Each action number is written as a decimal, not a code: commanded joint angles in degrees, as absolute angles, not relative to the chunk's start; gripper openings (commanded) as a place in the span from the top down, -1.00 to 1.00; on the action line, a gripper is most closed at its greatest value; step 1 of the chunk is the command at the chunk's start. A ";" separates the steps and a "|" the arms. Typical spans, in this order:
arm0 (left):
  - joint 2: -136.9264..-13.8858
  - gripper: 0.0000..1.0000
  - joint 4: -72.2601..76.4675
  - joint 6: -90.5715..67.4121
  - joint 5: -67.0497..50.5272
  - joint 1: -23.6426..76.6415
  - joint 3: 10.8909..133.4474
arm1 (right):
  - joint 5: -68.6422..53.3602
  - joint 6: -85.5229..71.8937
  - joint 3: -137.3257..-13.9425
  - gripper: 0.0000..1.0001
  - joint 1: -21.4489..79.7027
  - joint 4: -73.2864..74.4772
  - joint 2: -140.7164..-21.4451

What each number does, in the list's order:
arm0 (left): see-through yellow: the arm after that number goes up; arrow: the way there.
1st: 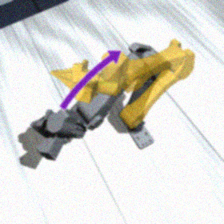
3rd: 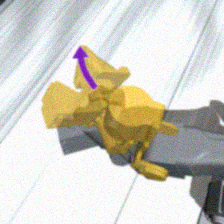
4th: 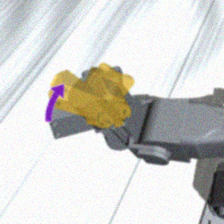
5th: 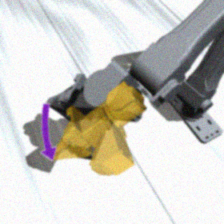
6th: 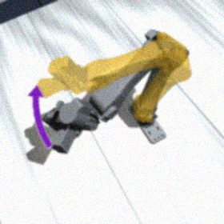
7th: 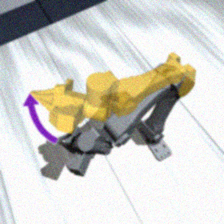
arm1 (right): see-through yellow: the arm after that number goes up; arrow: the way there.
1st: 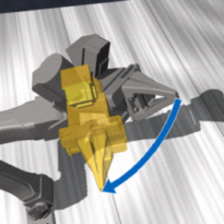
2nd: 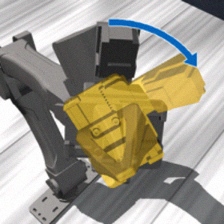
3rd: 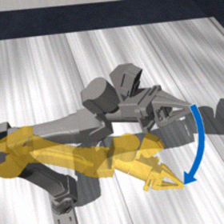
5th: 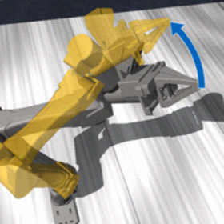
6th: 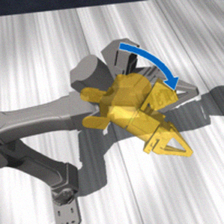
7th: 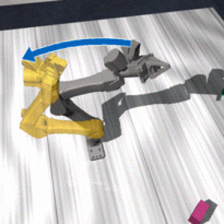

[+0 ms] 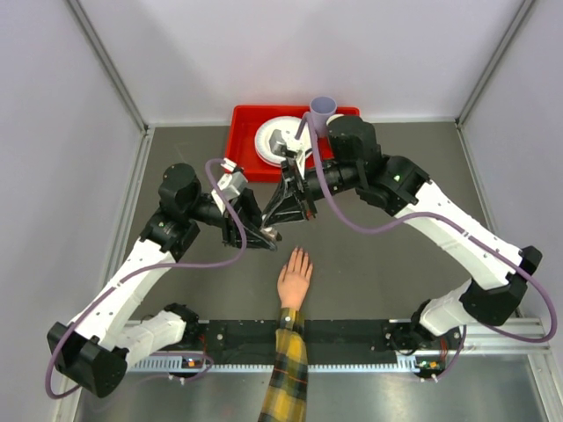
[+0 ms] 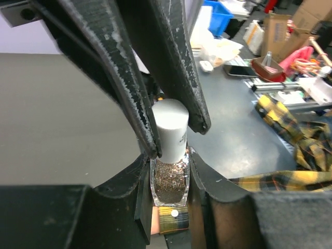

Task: Paint the nails

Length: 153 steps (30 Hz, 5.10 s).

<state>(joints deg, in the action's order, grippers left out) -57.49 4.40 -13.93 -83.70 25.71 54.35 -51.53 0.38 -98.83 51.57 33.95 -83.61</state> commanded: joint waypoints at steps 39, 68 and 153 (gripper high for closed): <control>-56.25 1.00 22.59 -27.07 -79.80 25.75 54.40 | -57.99 0.88 -93.60 0.10 48.25 25.14 -75.76; -54.67 1.00 4.73 -7.65 -22.29 25.75 57.23 | -2.08 -2.11 -85.88 1.00 58.43 19.52 -75.15; -53.53 1.00 7.21 -6.50 -41.51 24.70 55.64 | 10.23 -9.06 -100.64 0.11 65.41 31.37 -80.17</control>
